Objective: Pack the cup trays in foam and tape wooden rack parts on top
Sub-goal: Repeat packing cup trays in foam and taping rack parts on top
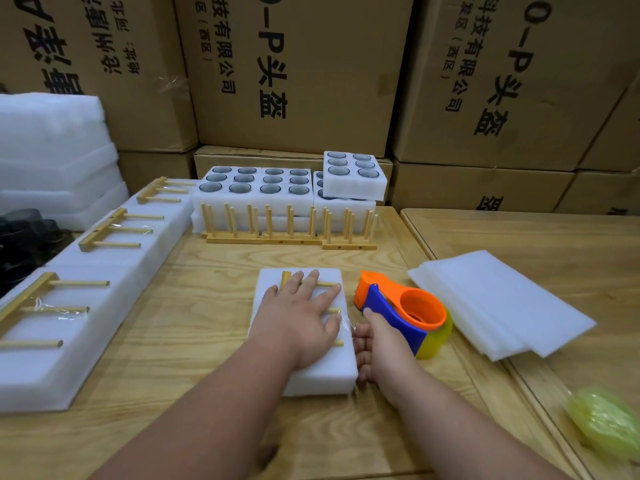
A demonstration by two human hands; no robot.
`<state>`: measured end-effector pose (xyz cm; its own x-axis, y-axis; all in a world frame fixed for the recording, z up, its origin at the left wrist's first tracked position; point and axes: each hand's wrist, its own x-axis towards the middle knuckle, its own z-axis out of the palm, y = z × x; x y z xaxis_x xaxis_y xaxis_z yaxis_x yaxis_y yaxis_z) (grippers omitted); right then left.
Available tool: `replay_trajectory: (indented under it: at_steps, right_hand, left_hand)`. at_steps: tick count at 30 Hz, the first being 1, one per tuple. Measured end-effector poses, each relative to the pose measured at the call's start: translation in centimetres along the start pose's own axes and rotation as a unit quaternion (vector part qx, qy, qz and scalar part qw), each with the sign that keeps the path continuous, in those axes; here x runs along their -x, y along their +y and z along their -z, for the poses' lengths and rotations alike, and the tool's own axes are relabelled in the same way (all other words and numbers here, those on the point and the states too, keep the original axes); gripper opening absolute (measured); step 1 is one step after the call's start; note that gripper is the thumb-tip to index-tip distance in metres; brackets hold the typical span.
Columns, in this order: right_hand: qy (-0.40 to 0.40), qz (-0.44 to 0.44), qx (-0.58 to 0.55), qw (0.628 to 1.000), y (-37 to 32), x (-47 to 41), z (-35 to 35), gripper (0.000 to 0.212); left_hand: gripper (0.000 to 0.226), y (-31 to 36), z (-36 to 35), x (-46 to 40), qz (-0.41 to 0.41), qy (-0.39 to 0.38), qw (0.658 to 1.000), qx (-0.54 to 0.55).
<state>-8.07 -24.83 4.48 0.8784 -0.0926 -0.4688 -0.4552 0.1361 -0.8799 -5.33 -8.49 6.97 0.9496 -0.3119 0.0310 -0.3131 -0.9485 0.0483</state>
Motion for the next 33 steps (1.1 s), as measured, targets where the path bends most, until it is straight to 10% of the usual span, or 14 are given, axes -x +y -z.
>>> replay_trajectory:
  at_steps: [18,24,28,33]
  right_hand:
    - [0.085,0.088,0.165,0.979,-0.3,-0.7,-1.5,0.045]
    - [0.136,0.245,0.338,0.899,1.3,-0.9,-0.6,0.037]
    - [0.193,0.296,0.422,0.835,2.7,-0.8,0.3,0.03]
    - [0.194,0.286,0.462,0.817,2.7,-1.3,0.1,0.027]
  left_hand:
    - [0.06,0.0,0.4,0.0,-0.001,-0.014,1.0,0.008]
    - [0.061,-0.3,1.4,-0.1,-0.003,-0.038,0.995,0.094]
    - [0.059,-2.3,2.7,0.8,0.045,0.067,0.879,0.471]
    - [0.069,-4.4,-0.4,4.6,0.218,0.09,0.809,0.538]
